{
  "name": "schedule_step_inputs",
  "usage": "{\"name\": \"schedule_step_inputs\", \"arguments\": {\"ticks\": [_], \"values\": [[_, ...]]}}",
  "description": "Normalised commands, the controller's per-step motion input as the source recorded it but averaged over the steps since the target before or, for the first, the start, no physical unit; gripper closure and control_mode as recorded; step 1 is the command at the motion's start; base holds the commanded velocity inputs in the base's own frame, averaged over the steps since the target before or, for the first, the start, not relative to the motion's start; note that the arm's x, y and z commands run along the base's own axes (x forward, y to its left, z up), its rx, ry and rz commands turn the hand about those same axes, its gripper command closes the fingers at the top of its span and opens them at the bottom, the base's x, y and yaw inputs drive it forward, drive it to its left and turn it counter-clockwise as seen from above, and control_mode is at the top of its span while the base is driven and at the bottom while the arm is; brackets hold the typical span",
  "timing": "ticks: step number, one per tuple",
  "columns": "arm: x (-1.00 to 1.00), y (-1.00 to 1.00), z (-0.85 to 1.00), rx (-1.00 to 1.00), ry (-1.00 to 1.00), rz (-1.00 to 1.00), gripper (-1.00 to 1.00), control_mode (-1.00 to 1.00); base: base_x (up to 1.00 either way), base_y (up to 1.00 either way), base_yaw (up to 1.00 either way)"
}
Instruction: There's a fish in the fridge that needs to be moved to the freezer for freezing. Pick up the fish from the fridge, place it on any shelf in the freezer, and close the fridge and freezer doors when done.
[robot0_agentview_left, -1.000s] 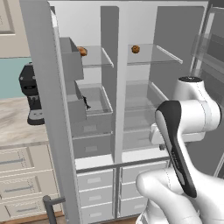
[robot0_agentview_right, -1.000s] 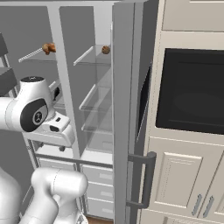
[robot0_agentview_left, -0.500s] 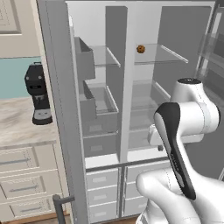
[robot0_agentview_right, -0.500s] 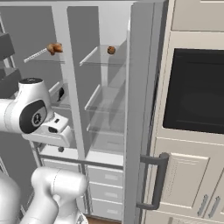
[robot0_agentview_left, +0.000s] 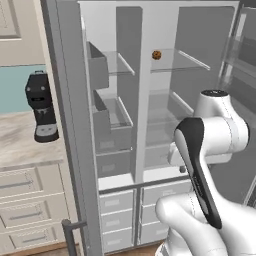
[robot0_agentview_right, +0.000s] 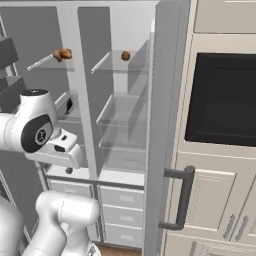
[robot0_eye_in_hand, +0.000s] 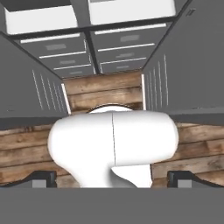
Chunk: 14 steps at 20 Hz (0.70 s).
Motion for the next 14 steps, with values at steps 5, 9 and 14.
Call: {"name": "schedule_step_inputs", "arguments": {"ticks": [5, 9, 14], "values": [[0.00, 0.00, 0.00, 0.00, 0.00, 0.00, -1.00, 1.00, -0.86, 0.00, 0.00], [0.00, 0.00, 0.00, 0.00, 0.00, 0.00, -1.00, 1.00, -0.67, 0.00, 0.00], [0.00, 0.00, 0.00, 0.00, 0.00, 0.00, -1.00, 1.00, -0.37, 0.04, 0.01]]}}
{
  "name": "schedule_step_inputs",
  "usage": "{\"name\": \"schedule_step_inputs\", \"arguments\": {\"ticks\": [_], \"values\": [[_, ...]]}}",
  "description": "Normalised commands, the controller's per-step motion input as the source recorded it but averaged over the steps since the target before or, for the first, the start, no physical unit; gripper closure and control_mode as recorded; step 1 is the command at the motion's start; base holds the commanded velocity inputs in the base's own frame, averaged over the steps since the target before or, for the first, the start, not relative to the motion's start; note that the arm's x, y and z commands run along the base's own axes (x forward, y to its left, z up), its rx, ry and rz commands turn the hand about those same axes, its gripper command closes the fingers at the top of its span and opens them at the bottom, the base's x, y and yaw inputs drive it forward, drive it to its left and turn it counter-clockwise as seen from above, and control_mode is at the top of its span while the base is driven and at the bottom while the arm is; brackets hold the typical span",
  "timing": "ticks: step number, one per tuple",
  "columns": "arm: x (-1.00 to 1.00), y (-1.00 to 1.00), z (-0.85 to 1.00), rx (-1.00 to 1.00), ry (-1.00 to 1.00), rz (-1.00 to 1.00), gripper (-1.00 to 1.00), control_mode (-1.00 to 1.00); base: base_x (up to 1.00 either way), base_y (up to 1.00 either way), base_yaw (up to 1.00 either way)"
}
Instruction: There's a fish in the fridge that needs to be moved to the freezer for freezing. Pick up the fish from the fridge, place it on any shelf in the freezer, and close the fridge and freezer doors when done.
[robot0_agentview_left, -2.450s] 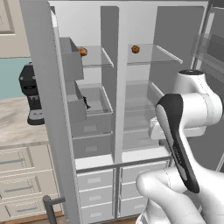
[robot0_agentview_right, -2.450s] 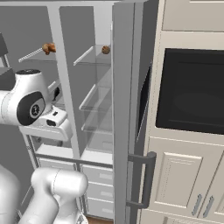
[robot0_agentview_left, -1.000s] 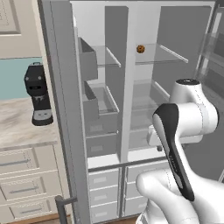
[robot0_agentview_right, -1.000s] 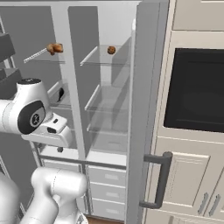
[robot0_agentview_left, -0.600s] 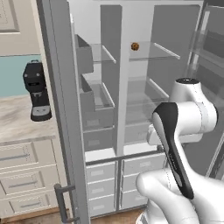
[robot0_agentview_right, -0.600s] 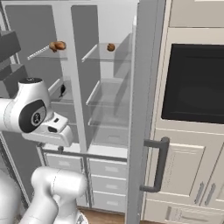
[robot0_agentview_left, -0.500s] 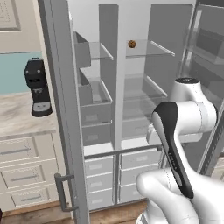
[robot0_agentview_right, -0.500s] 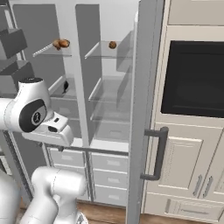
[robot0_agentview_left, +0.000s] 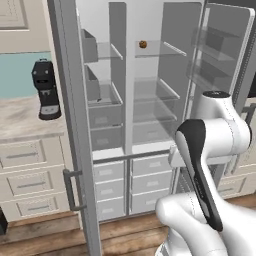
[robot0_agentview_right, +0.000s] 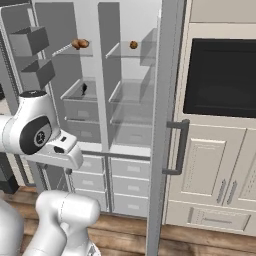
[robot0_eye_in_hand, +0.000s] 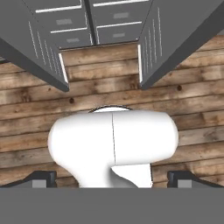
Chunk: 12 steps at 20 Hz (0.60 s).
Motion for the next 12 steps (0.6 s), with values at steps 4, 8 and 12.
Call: {"name": "schedule_step_inputs", "arguments": {"ticks": [4, 8, 12], "values": [[0.00, 0.00, 0.00, 0.00, 0.00, 0.00, -1.00, 1.00, -0.15, 0.12, 0.06], [0.00, 0.00, 0.00, 0.00, 0.00, 0.00, -1.00, 1.00, 0.00, 0.03, 0.04], [0.00, 0.00, 0.00, 0.00, 0.00, 0.00, -1.00, 1.00, 0.00, 0.00, 0.02]]}}
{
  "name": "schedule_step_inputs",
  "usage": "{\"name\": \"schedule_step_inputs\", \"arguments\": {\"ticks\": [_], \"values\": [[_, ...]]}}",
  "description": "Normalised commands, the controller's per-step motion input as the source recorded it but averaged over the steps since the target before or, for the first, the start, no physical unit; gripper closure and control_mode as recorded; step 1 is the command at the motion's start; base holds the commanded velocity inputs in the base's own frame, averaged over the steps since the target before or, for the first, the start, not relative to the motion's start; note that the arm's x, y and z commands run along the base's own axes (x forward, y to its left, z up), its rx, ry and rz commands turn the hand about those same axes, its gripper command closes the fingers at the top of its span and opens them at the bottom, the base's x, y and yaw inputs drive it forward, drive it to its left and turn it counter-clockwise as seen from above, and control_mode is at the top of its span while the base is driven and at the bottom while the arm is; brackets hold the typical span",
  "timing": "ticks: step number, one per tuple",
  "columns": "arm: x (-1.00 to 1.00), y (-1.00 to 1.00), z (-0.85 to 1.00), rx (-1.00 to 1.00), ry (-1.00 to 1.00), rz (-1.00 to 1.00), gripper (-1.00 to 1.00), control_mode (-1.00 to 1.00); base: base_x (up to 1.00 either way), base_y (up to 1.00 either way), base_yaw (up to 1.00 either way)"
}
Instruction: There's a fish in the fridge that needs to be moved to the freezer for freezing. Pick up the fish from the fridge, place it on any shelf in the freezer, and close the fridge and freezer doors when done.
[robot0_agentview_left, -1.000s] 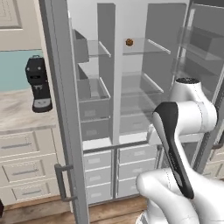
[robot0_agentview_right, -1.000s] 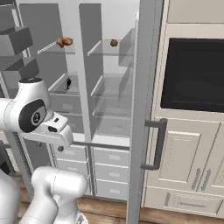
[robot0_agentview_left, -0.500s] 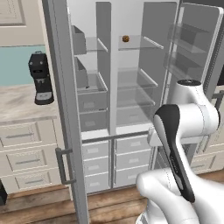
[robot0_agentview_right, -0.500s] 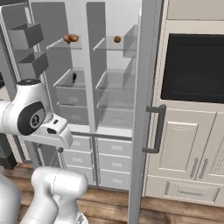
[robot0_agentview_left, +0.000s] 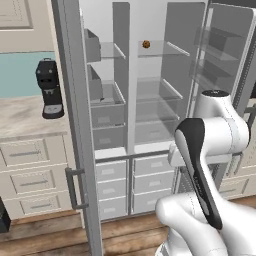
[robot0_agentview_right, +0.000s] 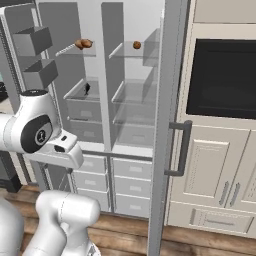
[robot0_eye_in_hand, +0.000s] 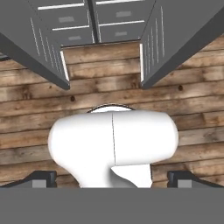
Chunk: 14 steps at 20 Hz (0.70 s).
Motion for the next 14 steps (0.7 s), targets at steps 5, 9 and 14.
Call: {"name": "schedule_step_inputs", "arguments": {"ticks": [5, 9, 14], "values": [[-0.01, 0.00, 0.00, 0.00, 0.00, 0.00, -1.00, -1.00, 0.00, 0.00, 0.00], [-0.45, 0.22, 0.17, -0.09, -0.21, 0.00, -1.00, -1.00, 0.00, 0.00, 0.00], [-0.33, 0.90, 0.55, -0.36, -0.36, -0.04, -1.00, -1.00, 0.00, 0.00, 0.00]]}}
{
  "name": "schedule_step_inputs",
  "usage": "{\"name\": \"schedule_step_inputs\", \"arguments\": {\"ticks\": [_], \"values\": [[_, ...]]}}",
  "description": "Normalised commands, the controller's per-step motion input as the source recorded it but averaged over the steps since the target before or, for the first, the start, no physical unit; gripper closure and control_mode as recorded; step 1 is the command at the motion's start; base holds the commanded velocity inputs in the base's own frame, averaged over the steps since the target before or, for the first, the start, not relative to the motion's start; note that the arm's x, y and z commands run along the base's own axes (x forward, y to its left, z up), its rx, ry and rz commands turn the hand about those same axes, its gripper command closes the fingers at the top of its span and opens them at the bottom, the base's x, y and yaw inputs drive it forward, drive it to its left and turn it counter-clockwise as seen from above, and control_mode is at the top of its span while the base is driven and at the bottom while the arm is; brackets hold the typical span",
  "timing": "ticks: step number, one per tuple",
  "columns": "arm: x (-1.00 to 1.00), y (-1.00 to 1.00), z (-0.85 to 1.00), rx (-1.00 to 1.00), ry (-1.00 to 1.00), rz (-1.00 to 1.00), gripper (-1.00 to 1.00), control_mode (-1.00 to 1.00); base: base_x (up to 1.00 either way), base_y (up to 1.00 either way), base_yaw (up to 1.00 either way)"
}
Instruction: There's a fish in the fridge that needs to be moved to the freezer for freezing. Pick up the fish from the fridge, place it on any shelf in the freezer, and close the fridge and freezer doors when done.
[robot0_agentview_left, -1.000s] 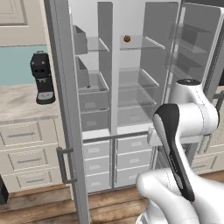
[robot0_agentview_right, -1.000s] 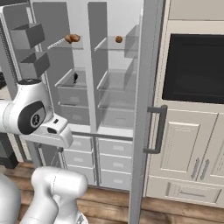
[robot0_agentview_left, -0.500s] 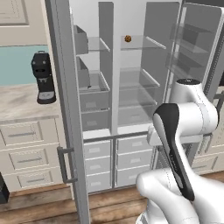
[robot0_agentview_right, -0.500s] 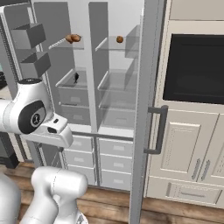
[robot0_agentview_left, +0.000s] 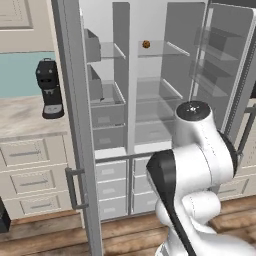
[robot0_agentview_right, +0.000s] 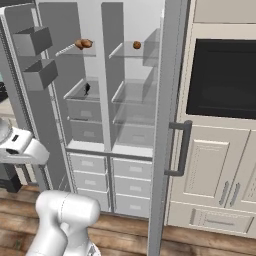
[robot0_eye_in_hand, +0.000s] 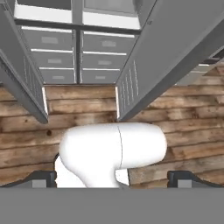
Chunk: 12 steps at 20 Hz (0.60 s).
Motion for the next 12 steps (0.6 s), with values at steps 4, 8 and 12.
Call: {"name": "schedule_step_inputs", "arguments": {"ticks": [4, 8, 12], "values": [[-0.05, 1.00, 0.48, -0.40, -0.26, -0.14, -1.00, -1.00, 0.00, 0.00, 0.00], [0.27, 1.00, 0.10, -0.31, -0.07, -0.23, -1.00, -1.00, 0.00, 0.00, 0.00], [0.60, 0.99, 0.00, -0.21, -0.01, -0.22, -1.00, -1.00, 0.00, 0.00, 0.00]]}}
